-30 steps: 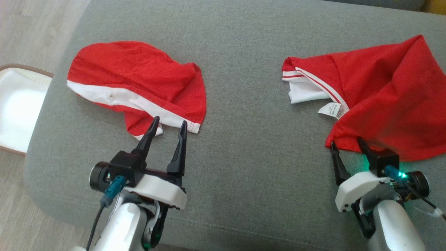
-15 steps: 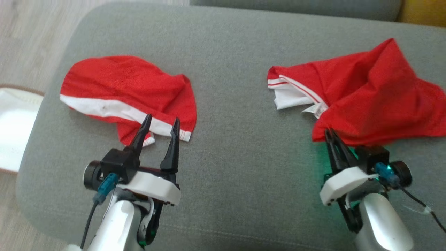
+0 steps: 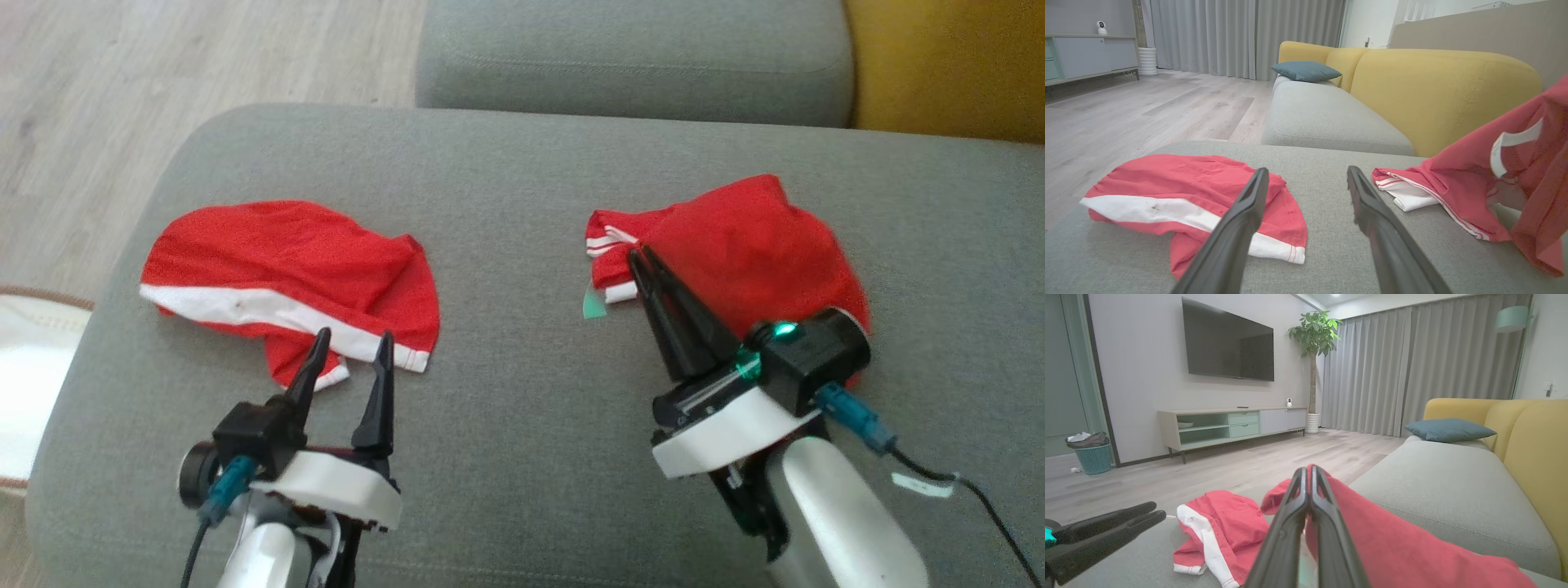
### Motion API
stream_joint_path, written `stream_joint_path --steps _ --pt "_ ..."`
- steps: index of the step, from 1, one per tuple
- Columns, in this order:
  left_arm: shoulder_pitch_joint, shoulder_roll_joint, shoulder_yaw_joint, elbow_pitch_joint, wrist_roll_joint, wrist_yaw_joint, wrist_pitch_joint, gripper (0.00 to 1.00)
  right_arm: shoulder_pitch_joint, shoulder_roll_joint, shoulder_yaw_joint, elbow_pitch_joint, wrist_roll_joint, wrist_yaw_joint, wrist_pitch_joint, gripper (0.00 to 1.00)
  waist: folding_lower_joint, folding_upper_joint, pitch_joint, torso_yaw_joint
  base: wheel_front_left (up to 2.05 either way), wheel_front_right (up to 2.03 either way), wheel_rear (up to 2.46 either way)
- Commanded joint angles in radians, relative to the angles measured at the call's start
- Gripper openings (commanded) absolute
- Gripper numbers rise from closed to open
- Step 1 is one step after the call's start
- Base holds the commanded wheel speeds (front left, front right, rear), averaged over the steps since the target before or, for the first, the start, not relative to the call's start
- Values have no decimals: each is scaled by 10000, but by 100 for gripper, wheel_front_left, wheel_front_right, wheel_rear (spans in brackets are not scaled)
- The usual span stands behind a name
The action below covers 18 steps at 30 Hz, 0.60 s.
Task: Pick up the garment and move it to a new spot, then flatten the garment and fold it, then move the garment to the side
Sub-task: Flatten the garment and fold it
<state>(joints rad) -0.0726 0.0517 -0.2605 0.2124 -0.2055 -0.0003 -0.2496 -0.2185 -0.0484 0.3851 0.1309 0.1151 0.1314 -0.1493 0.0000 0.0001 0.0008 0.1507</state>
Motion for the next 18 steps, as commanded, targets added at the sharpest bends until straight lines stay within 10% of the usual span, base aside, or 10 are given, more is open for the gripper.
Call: stream_joint_path --steps 1,8,17,18 --pt "-253 -3 465 -389 -44 -27 -122 100 -263 -18 157 -699 63 -7 187 0 0 -1 -116 -166 0 0 0" --pt "-240 -9 505 -534 43 -108 -122 100 -1802 -305 -2063 -1155 -433 -7 1426 0 0 -1 229 -438 0 0 0" --pt "-714 -13 121 -529 -32 -146 -122 100 -4405 -2710 -6015 1961 -2225 -7 2602 0 0 -1 1194 -183 0 0 0" --pt "-766 -13 76 -515 -29 -146 -122 100 -4603 -2846 -6449 2315 -2702 -7 2590 84 0 -1 1300 -131 0 0 0"
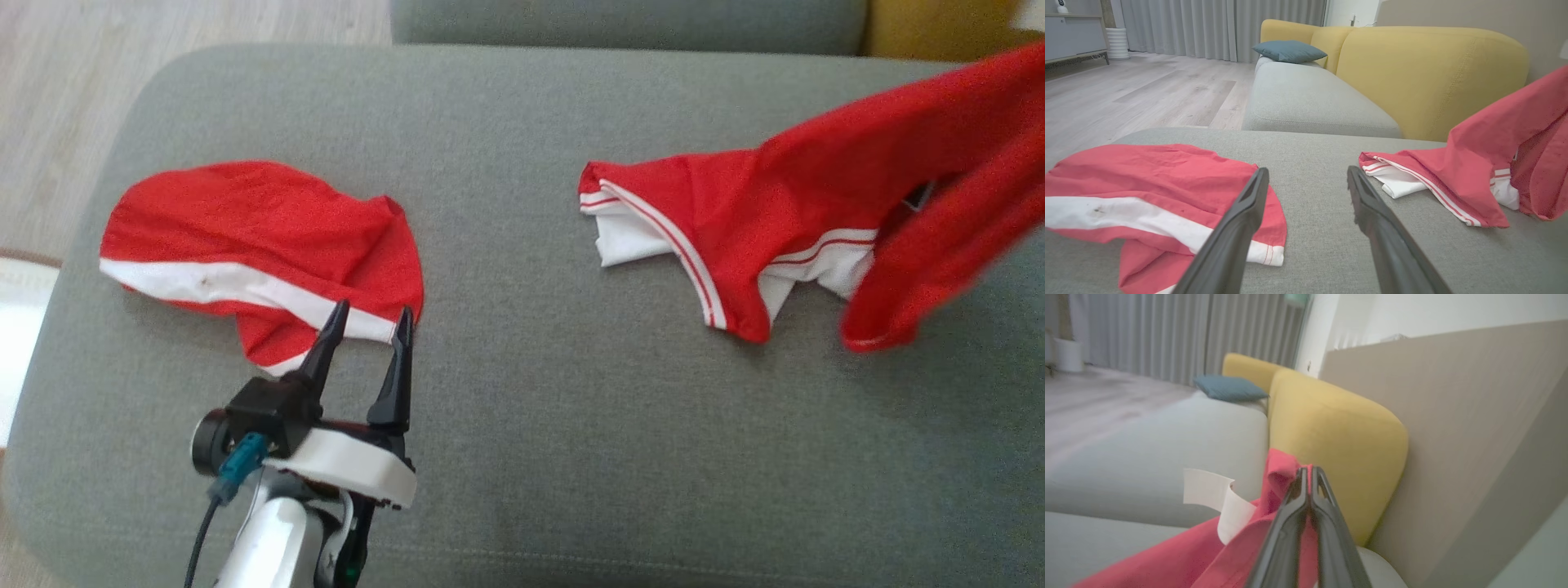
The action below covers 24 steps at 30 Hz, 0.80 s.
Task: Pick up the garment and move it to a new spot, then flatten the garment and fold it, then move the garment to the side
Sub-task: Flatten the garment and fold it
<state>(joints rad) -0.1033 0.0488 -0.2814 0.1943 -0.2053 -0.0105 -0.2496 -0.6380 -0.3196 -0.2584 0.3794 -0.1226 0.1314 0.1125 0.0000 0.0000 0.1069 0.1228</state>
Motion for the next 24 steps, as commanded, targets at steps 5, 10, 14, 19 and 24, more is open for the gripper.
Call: stream_joint_path --steps 5,10,14,19,24 --pt "-609 15 91 -273 -77 5 -122 100 -1232 335 -1616 972 -1905 -7 -1008 100 0 0 473 376 0 0 0" --pt "-579 15 113 -201 -86 53 -122 100 -1232 1162 -1449 1133 -2260 -7 -2078 100 0 0 317 336 0 0 0" --pt "-543 15 148 -190 -97 73 -122 100 -974 1722 -931 1067 -2043 -7 -2629 100 0 0 106 254 0 0 0" --pt "-381 15 149 -186 -95 70 -122 100 77 2341 546 656 -1211 -7 -3192 100 0 0 -345 100 0 0 0" --pt "-162 15 173 -204 -98 77 -122 100 1853 2642 2074 -266 -80 -7 -3271 100 0 0 -750 -1 0 0 0"
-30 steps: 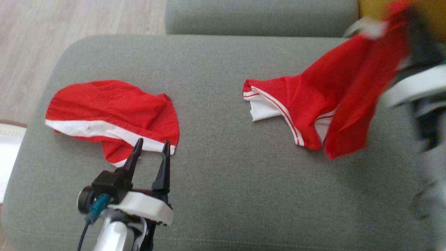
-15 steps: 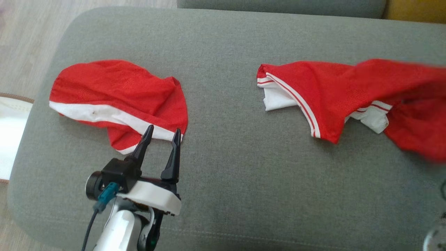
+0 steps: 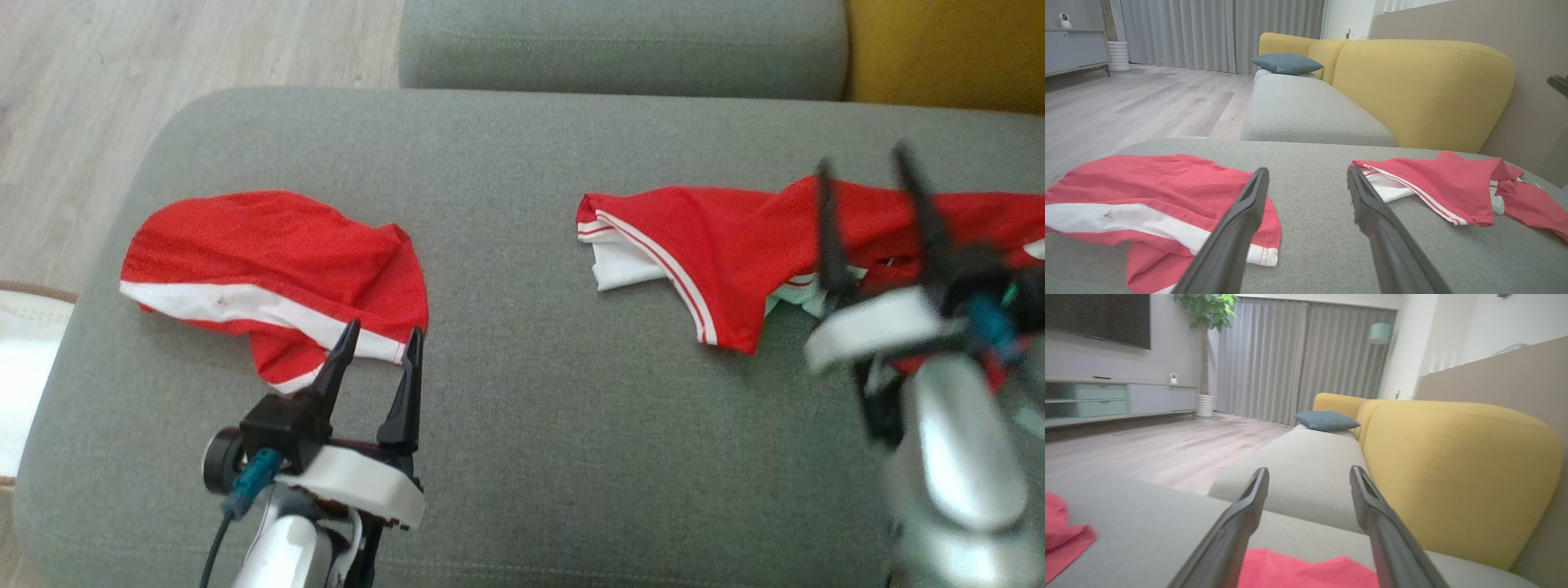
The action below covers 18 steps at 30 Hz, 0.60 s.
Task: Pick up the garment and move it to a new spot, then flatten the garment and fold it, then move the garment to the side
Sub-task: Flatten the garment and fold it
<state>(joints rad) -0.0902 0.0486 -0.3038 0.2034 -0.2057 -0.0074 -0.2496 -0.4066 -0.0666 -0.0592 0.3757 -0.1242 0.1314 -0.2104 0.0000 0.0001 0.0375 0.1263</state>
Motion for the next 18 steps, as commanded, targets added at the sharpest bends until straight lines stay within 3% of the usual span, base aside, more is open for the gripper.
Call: stream_joint_path --steps 1,9,18 --pt "-260 17 400 -300 -93 45 -122 100 -46 134 382 -460 103 -7 -30 100 0 -1 -118 -43 0 0 0" --pt "-52 17 402 -414 -102 46 -122 100 2745 161 1868 -1918 1322 -7 467 100 0 -1 -271 11 0 0 0" --pt "-205 16 195 -442 -144 64 -122 100 2806 163 1277 -1937 1000 -7 1108 100 0 -1 204 364 0 0 0"
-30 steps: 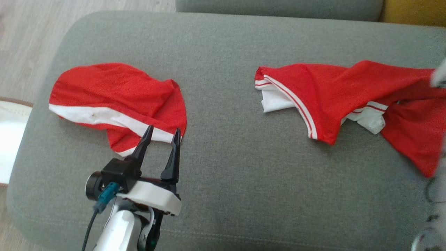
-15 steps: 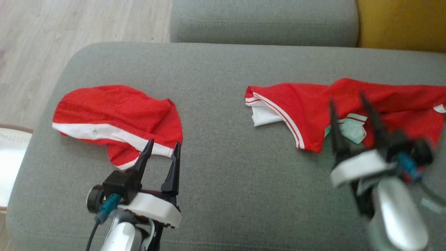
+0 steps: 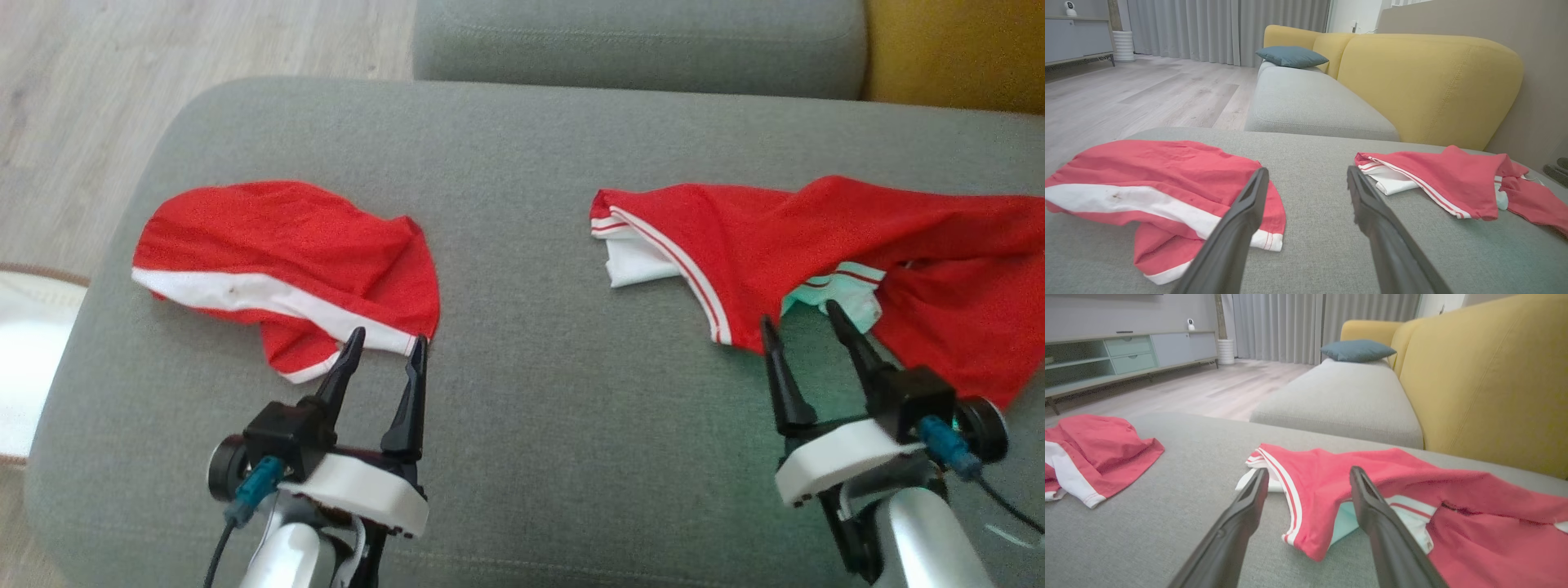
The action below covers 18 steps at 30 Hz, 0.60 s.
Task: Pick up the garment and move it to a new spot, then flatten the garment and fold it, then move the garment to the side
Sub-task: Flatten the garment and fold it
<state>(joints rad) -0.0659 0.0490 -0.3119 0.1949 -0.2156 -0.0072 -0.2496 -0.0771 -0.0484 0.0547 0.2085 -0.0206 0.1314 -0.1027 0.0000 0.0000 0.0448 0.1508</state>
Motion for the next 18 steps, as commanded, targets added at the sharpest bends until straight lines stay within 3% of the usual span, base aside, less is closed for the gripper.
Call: stream_joint_path --steps 1,8,18 --pt "-474 13 235 -351 -51 65 -122 100 -531 -19 -3 -166 -9 -7 122 100 0 0 203 183 0 0 0" --pt "-717 13 16 -292 -64 106 -122 100 -1123 -19 -890 1176 197 -7 660 100 0 0 799 714 0 0 0" --pt "-1011 12 -190 -176 -29 143 -122 100 -2253 -19 -1324 3224 381 -7 470 100 0 0 1299 1203 0 0 0"
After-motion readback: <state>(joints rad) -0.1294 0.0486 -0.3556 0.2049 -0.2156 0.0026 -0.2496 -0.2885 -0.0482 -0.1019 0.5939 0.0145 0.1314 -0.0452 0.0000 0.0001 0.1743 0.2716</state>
